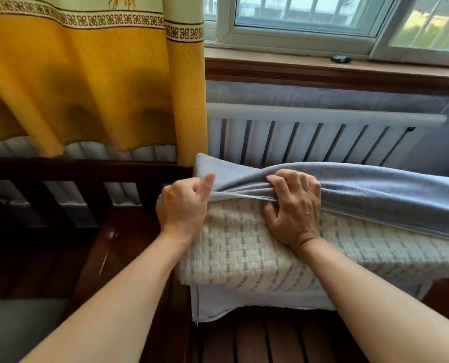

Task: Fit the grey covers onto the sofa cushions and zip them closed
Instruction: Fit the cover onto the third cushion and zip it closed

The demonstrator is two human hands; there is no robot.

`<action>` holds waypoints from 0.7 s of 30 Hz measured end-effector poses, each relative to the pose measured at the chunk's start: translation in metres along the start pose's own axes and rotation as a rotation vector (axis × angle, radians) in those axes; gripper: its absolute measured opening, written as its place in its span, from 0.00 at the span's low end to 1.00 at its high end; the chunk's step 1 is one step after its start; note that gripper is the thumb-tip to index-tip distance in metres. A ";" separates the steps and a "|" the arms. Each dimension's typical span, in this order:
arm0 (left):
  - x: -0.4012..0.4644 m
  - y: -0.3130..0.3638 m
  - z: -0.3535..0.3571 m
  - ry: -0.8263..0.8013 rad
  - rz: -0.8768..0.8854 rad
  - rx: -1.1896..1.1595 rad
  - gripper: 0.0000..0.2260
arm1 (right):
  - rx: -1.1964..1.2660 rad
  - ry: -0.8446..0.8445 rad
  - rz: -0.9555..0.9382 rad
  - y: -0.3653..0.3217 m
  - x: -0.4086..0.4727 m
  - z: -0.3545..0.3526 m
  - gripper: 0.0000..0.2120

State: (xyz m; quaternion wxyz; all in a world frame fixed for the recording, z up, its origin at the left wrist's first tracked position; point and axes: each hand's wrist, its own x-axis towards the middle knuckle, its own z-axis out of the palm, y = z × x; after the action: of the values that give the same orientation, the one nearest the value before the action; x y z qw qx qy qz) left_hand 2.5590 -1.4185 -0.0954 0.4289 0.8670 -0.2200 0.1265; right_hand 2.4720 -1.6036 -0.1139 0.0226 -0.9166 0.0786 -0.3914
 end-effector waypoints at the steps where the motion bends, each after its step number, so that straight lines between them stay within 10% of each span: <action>1: -0.018 -0.001 -0.002 0.017 0.045 0.053 0.29 | -0.002 0.020 0.001 0.001 0.003 0.000 0.15; 10: -0.053 0.001 -0.037 -0.431 0.273 0.429 0.37 | -0.117 0.033 -0.054 -0.009 -0.003 -0.017 0.08; 21: -0.082 0.000 -0.018 -0.159 0.291 0.596 0.20 | 0.024 -0.020 -0.305 -0.073 -0.061 -0.074 0.08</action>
State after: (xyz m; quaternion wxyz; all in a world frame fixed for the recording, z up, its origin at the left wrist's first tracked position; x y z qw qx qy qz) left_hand 2.4869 -1.3820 -0.1183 0.1155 0.9209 -0.3275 0.1771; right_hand 2.3860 -1.5203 -0.0984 -0.0255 -0.9213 -0.0664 -0.3822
